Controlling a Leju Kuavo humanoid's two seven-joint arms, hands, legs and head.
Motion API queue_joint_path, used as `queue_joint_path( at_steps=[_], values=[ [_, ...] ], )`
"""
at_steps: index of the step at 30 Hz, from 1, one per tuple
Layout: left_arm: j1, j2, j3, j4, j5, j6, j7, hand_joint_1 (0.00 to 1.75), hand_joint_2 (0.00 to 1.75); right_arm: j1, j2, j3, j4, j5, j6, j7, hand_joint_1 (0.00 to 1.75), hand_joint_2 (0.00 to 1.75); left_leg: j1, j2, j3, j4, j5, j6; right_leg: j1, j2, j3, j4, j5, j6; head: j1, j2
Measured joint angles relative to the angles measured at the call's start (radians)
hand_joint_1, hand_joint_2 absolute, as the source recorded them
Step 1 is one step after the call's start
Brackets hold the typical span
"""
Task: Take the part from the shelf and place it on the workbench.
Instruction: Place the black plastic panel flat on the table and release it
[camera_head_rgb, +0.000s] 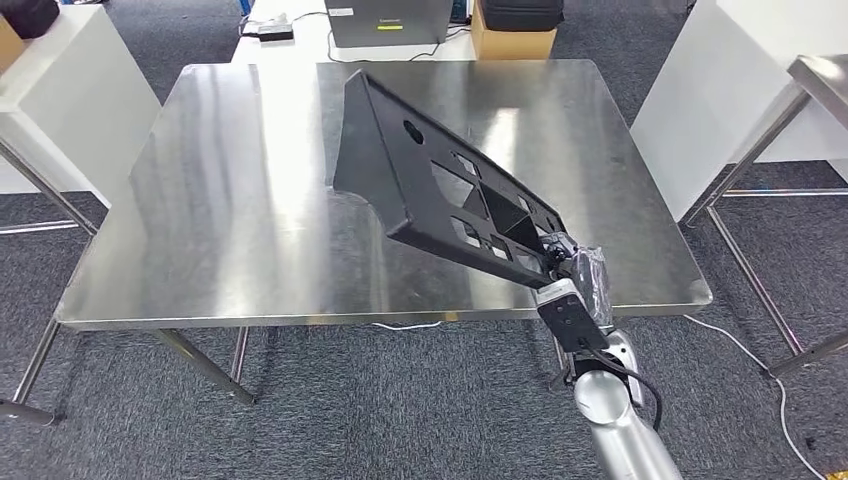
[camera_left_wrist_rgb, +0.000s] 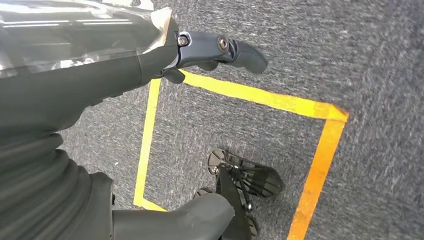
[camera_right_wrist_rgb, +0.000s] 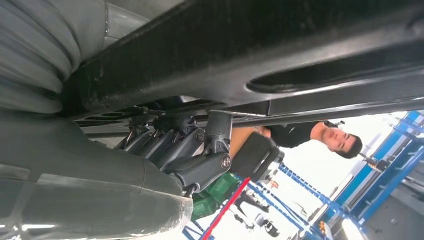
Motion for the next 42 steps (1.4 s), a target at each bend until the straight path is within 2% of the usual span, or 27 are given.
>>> queue_joint_path(
  at_steps=[2, 4, 6, 7, 8, 10, 11, 12, 13, 14, 16, 25, 27, 29, 32, 33, 42],
  values=[
    [0.0, 0.0, 0.0, 0.0, -0.004, -0.001, 0.0, 0.0, 1.75, 0.006, -0.001, -0.007, -0.006, 0.008, -0.006, 0.002, 1.75, 1.75, 0.005, -0.014, 0.005, -0.009, 0.008, 0.013, -0.002, 0.027, -0.018, 0.043, -0.025, 0.005, 0.002, 0.0],
    [-0.002, 0.0, 0.0, 0.0, -0.007, -0.002, 0.001, 0.0, 1.75, 0.019, -0.004, -0.017, -0.011, 0.016, -0.011, 0.006, 1.75, 1.75, 0.007, -0.027, 0.007, -0.011, 0.011, 0.021, -0.009, 0.065, -0.074, 0.163, -0.081, -0.001, 0.007, 0.0],
    [-0.003, 0.0, 0.0, 0.0, -0.005, -0.001, 0.001, 0.0, 1.75, 0.03, -0.006, -0.027, -0.009, 0.021, -0.011, 0.012, 1.75, 1.75, 0.007, -0.042, 0.007, -0.011, 0.011, 0.022, -0.013, 0.075, -0.135, 0.281, -0.121, 0.001, 0.01, 0.0],
    [-0.003, 0.0, 0.0, 0.0, -0.002, -0.001, 0.001, 0.0, 1.75, 0.031, -0.006, -0.032, -0.006, 0.021, -0.009, 0.013, 1.75, 1.75, 0.008, -0.048, 0.007, -0.01, 0.011, 0.021, -0.014, 0.076, -0.144, 0.293, -0.117, 0.008, 0.01, 0.0],
    [-0.003, 0.0, 0.0, 0.0, 0.0, -0.001, 0.002, 0.0, 1.75, 0.029, -0.005, -0.037, -0.002, 0.022, -0.007, 0.014, 1.75, 1.75, 0.009, -0.054, 0.008, -0.01, 0.011, 0.02, -0.017, 0.076, -0.132, 0.262, -0.097, 0.018, 0.01, 0.0],
    [-0.003, 0.0, 0.0, 0.0, 0.003, 0.0, 0.002, 0.0, 1.75, 0.016, -0.003, -0.045, 0.008, 0.022, -0.004, 0.014, 1.75, 1.75, 0.01, -0.063, 0.01, -0.007, 0.008, 0.014, -0.024, 0.078, -0.068, 0.12, -0.037, 0.037, 0.011, 0.0],
    [-0.004, 0.001, 0.0, 0.0, 0.004, 0.0, 0.002, 0.0, 1.75, 0.009, -0.001, -0.047, 0.013, 0.022, -0.002, 0.014, 1.75, 1.75, 0.009, -0.066, 0.009, -0.004, 0.005, 0.008, -0.026, 0.08, -0.039, 0.059, -0.014, 0.039, 0.011, 0.0],
    [-0.004, 0.002, 0.001, 0.0, 0.004, 0.0, 0.002, 0.0, 1.75, 0.003, 0.001, -0.049, 0.018, 0.022, 0.0, 0.014, 1.75, 1.75, 0.006, -0.068, 0.008, -0.002, 0.003, 0.005, -0.028, 0.082, -0.02, 0.021, 0.001, 0.036, 0.011, 0.0],
    [-0.004, 0.002, 0.001, 0.0, 0.005, 0.0, 0.002, 0.0, 1.75, -0.002, 0.004, -0.051, 0.022, 0.022, 0.003, 0.014, 1.75, 1.75, 0.004, -0.069, 0.006, 0.0, 0.003, 0.006, -0.028, 0.083, -0.014, 0.007, 0.007, 0.031, 0.01, 0.0],
    [-0.004, 0.003, 0.001, 0.0, 0.007, 0.001, 0.002, 0.0, 1.75, -0.005, 0.007, -0.052, 0.027, 0.022, 0.006, 0.014, 1.75, 1.75, 0.003, -0.069, 0.004, 0.002, 0.004, 0.008, -0.026, 0.084, -0.012, 0.005, 0.01, 0.025, 0.01, 0.0],
    [-0.003, 0.004, 0.003, 0.0, 0.011, 0.002, 0.001, 0.0, 1.75, -0.013, 0.013, -0.055, 0.036, 0.022, 0.011, 0.013, 1.75, 1.75, 0.005, -0.068, 0.005, -0.001, 0.007, 0.016, -0.023, 0.085, -0.013, 0.006, 0.012, 0.021, 0.009, 0.0],
    [-0.007, 0.004, 0.008, 0.0, 0.015, 0.003, 0.001, 0.0, 1.75, -0.034, 0.023, -0.055, 0.054, 0.022, 0.021, 0.011, 1.75, 1.75, 0.008, -0.065, 0.007, -0.006, 0.008, 0.017, -0.019, 0.088, -0.013, 0.006, 0.014, 0.016, 0.009, 0.0],
    [-0.007, 0.004, 0.011, 0.0, 0.018, 0.003, 0.0, 0.0, 1.75, -0.047, 0.026, -0.055, 0.067, 0.022, 0.025, 0.008, 1.75, 1.75, 0.01, -0.064, 0.009, -0.007, 0.008, 0.016, -0.016, 0.088, -0.013, 0.006, 0.013, 0.011, 0.009, 0.0],
    [-0.008, 0.004, 0.017, 0.0, 0.02, 0.002, -0.001, 0.0, 1.75, -0.07, 0.03, -0.055, 0.093, 0.021, 0.027, -0.002, 1.75, 1.75, 0.013, -0.063, 0.01, -0.009, 0.009, 0.009, -0.012, 0.088, -0.013, 0.007, 0.013, 0.006, 0.009, 0.0],
    [-0.008, 0.004, 0.031, 0.0, 0.028, 0.0, -0.002, 0.0, 1.75, -0.106, 0.04, -0.053, 0.132, 0.053, 0.009, -0.011, 1.75, 1.75, 0.015, -0.063, 0.008, -0.01, 0.009, -0.016, -0.009, 0.088, -0.015, 0.008, 0.013, 0.006, 0.009, 0.0],
    [-0.009, 0.004, 0.033, 0.0, 0.031, 0.0, -0.003, 0.0, 1.75, -0.115, 0.043, -0.052, 0.139, 0.063, 0.006, -0.01, 1.75, 1.75, 0.014, -0.063, 0.008, -0.01, 0.009, -0.02, -0.009, 0.088, -0.016, 0.008, 0.013, 0.006, 0.009, 0.0],
    [-0.011, 0.004, 0.05, 0.0, 0.041, 0.0, -0.01, 0.0, 1.75, -0.151, 0.064, -0.039, 0.161, 0.075, 0.007, -0.003, 1.75, 1.75, 0.004, -0.063, 0.006, -0.009, 0.009, -0.02, -0.016, 0.088, -0.017, 0.008, 0.013, 0.006, 0.009, 0.0]
  ],
)
